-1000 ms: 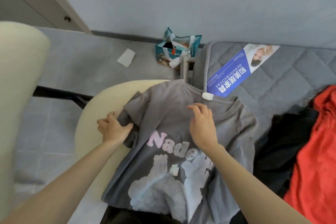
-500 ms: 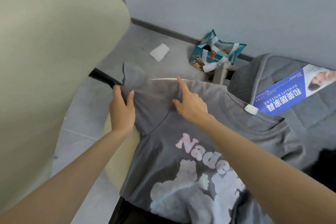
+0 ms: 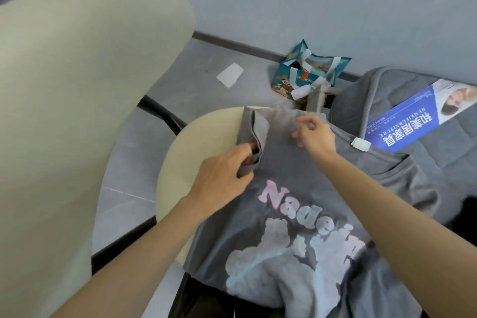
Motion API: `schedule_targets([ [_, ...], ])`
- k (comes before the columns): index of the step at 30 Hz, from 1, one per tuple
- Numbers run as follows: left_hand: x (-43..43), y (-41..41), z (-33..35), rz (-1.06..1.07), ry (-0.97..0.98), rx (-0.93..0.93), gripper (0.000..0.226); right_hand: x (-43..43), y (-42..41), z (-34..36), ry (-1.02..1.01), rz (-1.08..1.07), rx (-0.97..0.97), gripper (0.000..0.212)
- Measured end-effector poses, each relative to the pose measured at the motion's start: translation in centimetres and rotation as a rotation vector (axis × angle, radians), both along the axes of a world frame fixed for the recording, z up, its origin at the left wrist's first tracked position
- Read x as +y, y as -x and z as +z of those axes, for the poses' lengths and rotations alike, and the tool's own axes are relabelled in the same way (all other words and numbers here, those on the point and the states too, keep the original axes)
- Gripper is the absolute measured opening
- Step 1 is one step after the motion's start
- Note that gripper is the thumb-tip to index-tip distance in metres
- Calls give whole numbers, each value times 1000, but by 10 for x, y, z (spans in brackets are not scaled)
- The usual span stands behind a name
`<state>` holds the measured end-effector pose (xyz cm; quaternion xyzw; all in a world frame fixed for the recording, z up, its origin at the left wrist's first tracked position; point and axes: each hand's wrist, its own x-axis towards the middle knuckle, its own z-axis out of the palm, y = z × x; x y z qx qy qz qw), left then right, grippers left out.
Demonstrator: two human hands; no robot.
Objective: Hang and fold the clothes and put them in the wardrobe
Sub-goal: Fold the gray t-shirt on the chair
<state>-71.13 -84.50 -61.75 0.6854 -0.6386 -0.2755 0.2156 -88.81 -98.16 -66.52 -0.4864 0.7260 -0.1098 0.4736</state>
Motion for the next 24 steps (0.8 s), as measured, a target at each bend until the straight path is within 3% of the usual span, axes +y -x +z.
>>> schedule_targets([
  [3,13,38,-8,-314,-42,28,43,18,37,6,13,-68,39,24],
  [5,24,57,-12,-372,-61,48,39,32,60,13,35,-98,71,24],
  [9,40,62,-20,50,-82,37,12,49,78,18,-10,-29,82,27],
  [12,41,45,-34,286,-218,50,24,56,61,19,-40,65,-5,40],
  [16,36,20,-51,335,-499,70,45,48,25,14,-31,252,24,53],
  [18,33,13,-55,346,-538,166,33,39,8,11,-50,286,28,44],
  [20,31,8,-58,278,-580,141,22,30,-3,9,-11,318,-12,24],
  [24,29,-8,-59,234,-555,46,15,20,-16,11,269,395,-37,14],
])
